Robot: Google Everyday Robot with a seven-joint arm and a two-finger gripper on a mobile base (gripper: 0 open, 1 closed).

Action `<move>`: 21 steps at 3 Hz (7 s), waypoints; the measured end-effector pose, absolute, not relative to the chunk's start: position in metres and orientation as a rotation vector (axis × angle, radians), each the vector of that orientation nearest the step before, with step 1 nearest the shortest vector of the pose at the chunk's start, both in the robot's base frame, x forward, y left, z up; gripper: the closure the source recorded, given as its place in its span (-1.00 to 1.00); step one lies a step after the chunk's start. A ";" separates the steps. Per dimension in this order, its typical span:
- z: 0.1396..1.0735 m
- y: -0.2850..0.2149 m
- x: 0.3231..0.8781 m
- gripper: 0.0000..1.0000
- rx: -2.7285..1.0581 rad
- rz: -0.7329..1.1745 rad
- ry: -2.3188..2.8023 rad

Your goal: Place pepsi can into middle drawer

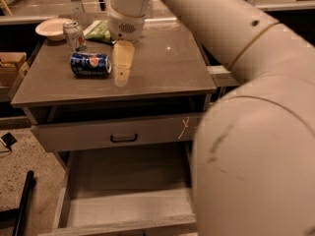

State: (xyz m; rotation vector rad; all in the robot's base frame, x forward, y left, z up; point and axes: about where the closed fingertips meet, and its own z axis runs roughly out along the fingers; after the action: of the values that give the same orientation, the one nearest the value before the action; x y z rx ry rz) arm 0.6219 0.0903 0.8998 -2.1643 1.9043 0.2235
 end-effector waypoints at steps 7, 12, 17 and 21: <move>0.859 0.169 0.664 0.86 -2.154 0.414 1.783; 0.745 -0.087 0.508 1.00 -2.307 0.213 1.949; 0.511 -0.046 0.536 1.00 -2.137 0.293 1.816; 0.452 -0.049 0.530 1.00 -2.207 0.394 1.660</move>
Offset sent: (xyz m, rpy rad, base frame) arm 0.0411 0.1100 -0.0625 -0.2388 0.0252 0.0189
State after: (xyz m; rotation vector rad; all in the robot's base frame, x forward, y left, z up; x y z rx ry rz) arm 0.5300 -0.0492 0.4522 -2.2069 1.6599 0.3939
